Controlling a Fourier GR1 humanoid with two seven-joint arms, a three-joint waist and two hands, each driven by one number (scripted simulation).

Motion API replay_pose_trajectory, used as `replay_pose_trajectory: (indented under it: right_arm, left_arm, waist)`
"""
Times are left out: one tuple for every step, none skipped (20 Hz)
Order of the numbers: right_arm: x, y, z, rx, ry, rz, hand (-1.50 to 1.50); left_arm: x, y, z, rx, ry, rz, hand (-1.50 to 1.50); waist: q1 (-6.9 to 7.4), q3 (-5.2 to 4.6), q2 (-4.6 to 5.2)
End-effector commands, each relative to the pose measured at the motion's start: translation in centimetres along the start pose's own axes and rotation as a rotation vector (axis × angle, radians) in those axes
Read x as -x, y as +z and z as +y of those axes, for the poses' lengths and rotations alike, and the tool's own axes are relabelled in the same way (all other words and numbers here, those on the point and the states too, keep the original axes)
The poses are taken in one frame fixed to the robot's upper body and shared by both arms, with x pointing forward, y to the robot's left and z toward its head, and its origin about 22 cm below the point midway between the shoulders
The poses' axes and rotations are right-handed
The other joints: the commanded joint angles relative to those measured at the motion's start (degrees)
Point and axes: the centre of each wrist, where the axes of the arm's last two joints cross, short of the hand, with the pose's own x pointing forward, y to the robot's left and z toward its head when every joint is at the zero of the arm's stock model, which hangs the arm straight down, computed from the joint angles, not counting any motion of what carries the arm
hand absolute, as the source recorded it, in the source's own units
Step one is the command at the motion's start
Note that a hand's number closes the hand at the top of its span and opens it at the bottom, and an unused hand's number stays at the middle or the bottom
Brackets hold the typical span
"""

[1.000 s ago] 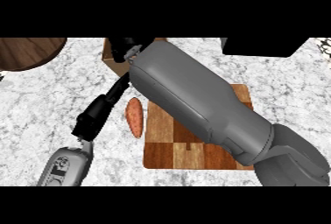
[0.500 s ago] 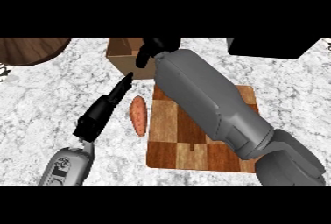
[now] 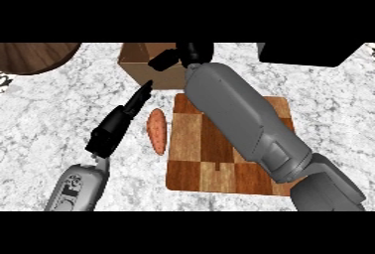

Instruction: Pick the croissant from the cutting board and place it in the cardboard box

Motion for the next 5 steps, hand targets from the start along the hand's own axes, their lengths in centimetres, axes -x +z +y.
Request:
replay_pose_trajectory:
  right_arm:
    - [1.6, 0.4, -0.4, 0.125, -0.215, 0.011, -1.50]
    - [0.7, -0.1, -1.0, 0.133, -0.272, 0.013, -1.50]
    - [1.6, -0.2, -1.3, 0.176, -0.318, 0.011, -1.50]
    - [1.2, -0.8, -2.4, 0.158, -0.370, 0.005, -1.50]
    - [1.7, -0.4, -2.0, 0.155, -0.386, -0.006, -1.50]
  left_arm:
    - [0.4, 0.3, -1.2, -0.013, 0.002, 0.009, 0.00]
    - [0.0, 0.2, -0.2, -0.015, 0.001, 0.002, 0.00]
    - [-0.2, 0.1, -0.8, -0.018, 0.011, 0.001, 0.00]
    - [0.1, 1.4, 1.4, -0.024, -0.010, 0.022, 0.00]
    - [0.5, 0.5, -0.3, -0.068, 0.002, 0.029, 0.00]
  waist:
    - [-0.89, 0.08, -0.35]
    - [-0.74, 0.07, -0.29]
    - [-1.18, 0.12, -0.17]
    - [-2.28, 0.12, -0.78]
    - [-3.37, 0.08, -0.88]
